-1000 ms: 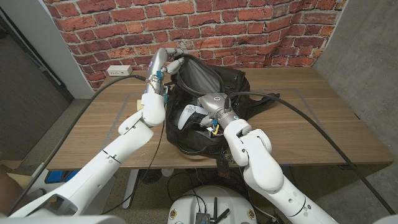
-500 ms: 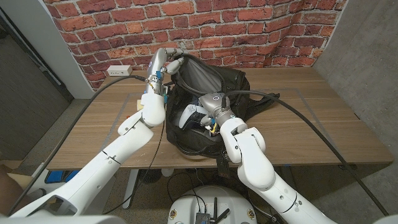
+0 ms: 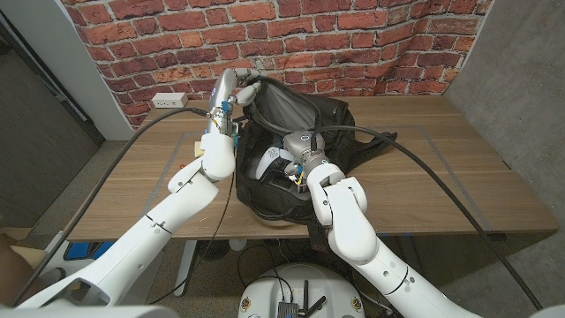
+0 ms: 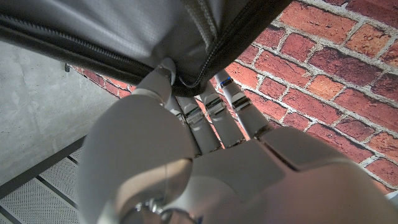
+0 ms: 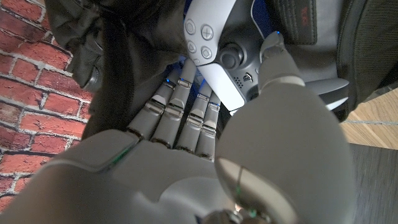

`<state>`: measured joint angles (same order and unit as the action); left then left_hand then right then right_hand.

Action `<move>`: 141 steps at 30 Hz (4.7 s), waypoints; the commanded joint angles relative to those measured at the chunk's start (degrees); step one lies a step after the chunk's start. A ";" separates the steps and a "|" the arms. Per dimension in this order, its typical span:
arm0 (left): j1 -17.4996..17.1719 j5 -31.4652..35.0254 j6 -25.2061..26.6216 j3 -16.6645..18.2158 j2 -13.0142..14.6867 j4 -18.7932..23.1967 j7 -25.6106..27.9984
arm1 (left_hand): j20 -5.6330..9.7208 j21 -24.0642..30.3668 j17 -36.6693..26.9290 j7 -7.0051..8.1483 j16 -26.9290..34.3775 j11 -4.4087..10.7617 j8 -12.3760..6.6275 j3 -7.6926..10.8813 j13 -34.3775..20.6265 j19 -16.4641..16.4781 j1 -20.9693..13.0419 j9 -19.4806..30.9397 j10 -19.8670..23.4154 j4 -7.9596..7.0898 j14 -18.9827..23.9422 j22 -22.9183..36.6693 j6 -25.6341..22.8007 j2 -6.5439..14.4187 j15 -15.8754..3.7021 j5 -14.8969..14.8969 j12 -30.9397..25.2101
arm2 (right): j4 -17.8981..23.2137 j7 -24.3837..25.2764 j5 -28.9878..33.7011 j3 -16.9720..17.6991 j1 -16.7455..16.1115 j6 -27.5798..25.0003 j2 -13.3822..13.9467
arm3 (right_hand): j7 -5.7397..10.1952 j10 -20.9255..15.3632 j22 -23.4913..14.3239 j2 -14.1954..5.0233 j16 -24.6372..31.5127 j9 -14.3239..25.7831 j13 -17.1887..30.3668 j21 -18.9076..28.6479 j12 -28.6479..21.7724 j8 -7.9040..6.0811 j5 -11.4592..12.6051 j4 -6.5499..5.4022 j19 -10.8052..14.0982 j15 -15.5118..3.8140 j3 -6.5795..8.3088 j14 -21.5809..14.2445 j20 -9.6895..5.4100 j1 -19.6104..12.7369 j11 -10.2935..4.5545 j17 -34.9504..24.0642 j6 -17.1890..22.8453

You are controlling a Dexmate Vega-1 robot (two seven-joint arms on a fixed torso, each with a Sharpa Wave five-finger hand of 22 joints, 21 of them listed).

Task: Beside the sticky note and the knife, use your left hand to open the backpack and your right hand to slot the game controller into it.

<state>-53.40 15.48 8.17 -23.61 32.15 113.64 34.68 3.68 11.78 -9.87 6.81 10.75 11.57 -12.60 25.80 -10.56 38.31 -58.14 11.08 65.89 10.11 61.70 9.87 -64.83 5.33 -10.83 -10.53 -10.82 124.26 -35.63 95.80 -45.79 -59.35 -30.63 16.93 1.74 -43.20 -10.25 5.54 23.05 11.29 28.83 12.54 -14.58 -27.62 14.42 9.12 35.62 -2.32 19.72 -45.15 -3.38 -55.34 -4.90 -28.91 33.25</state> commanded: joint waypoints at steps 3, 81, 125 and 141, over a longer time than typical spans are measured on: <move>-0.45 0.12 0.45 -0.05 -0.32 0.41 0.49 | 7.87 -0.01 -0.16 -0.24 -0.18 0.00 0.15 0.56 -0.18 0.73 0.37 0.31 0.62 -0.06 0.71 0.20 -0.23 0.04 -2.96 -0.33 -0.27 | -3.48 -3.11 2.17 -0.75 2.06 -1.83 -2.21 | 4.06 -6.35 -0.20 -10.13 -0.39 0.23 0.39 0.30 -0.05 -0.35 0.36 -0.25 0.55 -10.72 -0.09 -2.43 -7.54 -5.42 -6.19 -0.22 4.20; 0.04 -1.51 -1.04 0.37 -0.73 -1.86 1.00 | 7.86 -0.19 -0.13 -0.36 -0.27 0.00 0.26 0.91 -0.19 0.81 0.58 0.36 0.49 -0.11 0.77 0.17 -0.18 -0.02 -2.92 -0.35 -0.23 | -5.72 -14.75 3.96 -1.86 5.19 -4.34 -7.61 | -1.20 25.46 -0.15 -5.65 -10.74 0.13 -4.66 -1.49 4.51 15.44 -3.27 -1.32 -9.21 1.26 -7.17 25.58 4.45 6.24 3.26 -0.01 -21.05; -3.25 -1.05 1.10 0.80 -0.13 2.35 1.41 | 7.87 -0.25 -0.12 -0.39 -0.30 -0.03 0.36 1.08 -0.19 0.80 0.67 0.38 0.35 -0.09 0.72 0.16 -0.01 -0.07 -2.92 -0.35 -0.20 | 13.72 -9.89 -0.46 3.04 -9.85 2.53 0.18 | -1.20 22.41 -0.11 -7.14 -9.20 0.01 -6.56 -0.03 2.80 14.94 -3.15 -1.49 -5.80 -2.92 -7.34 23.14 1.76 8.32 1.09 0.57 -18.15; -4.41 -0.42 2.19 1.04 -0.22 3.75 1.86 | 7.86 -0.26 -0.12 -0.33 -0.32 -0.01 0.37 1.15 -0.19 0.82 0.68 0.38 0.31 -0.06 0.63 0.16 0.02 -0.10 -2.94 -0.36 -0.19 | 19.05 -7.94 -0.55 5.63 -17.34 3.40 1.59 | -1.21 21.82 -0.12 -7.74 -8.90 0.00 -6.99 0.02 2.74 14.67 -3.03 -1.45 -5.42 -3.48 -7.22 22.75 1.33 8.48 0.79 0.62 -17.03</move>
<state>-57.05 14.63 9.85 -22.70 31.94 116.54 36.23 3.47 11.78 -9.86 6.75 10.75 11.45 -12.15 26.73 -10.54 38.52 -57.74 11.33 65.97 10.13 62.02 9.89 -64.76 5.28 -10.94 -10.53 -10.64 139.80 -44.67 95.33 -41.87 -71.97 -28.06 17.48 0.53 -20.78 -10.25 -1.90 13.79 11.20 21.78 12.32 -11.29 -12.60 11.30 7.39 29.79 -2.24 12.33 -21.87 -1.85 -46.82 -3.99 -28.14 15.60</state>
